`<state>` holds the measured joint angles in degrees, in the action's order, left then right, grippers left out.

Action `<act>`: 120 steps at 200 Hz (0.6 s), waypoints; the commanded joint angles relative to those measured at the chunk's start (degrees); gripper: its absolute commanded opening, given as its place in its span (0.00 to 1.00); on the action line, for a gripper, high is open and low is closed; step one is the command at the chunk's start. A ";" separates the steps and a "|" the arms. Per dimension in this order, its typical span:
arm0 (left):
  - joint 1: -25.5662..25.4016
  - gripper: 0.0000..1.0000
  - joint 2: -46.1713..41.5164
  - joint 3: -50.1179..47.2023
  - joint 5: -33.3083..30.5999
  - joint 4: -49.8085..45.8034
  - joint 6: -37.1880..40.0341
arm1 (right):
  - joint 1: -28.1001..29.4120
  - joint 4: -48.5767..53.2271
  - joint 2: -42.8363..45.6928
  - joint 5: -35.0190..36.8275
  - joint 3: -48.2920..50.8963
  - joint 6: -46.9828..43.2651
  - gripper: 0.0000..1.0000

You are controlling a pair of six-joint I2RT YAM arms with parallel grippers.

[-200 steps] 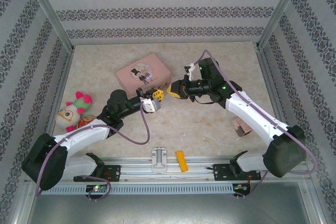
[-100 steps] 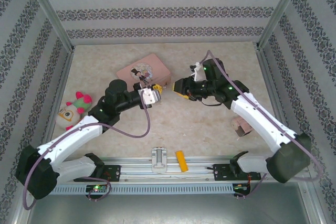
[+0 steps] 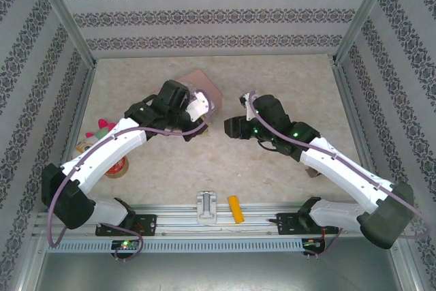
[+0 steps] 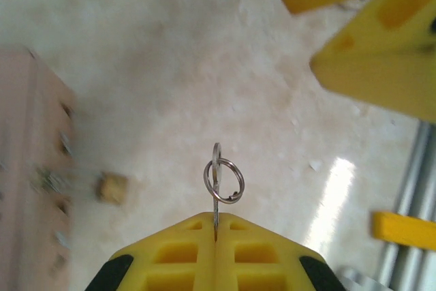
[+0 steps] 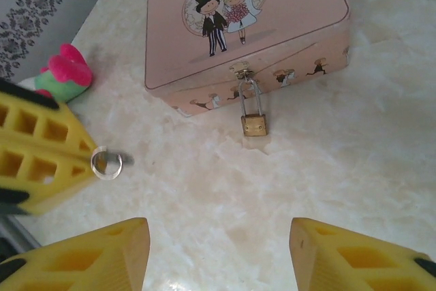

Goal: Unlock the padlock with the key

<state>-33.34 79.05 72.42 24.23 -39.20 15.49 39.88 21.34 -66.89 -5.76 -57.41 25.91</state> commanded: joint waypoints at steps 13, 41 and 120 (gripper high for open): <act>-0.67 0.00 -3.00 0.08 5.44 -9.93 -8.43 | 1.20 -12.50 0.19 -0.12 4.25 -4.52 0.58; -0.34 0.00 -4.42 -1.77 9.52 -10.26 -11.08 | 2.95 -20.33 -0.59 -3.51 7.36 -4.54 0.60; 7.42 0.00 -3.41 -2.98 26.64 -14.53 -18.28 | 9.77 -33.44 3.18 0.95 18.58 -11.51 0.61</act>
<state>-26.81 75.33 69.43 45.43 -49.43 0.36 48.69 -4.80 -66.46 -6.72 -42.26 17.89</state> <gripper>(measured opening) 0.052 0.608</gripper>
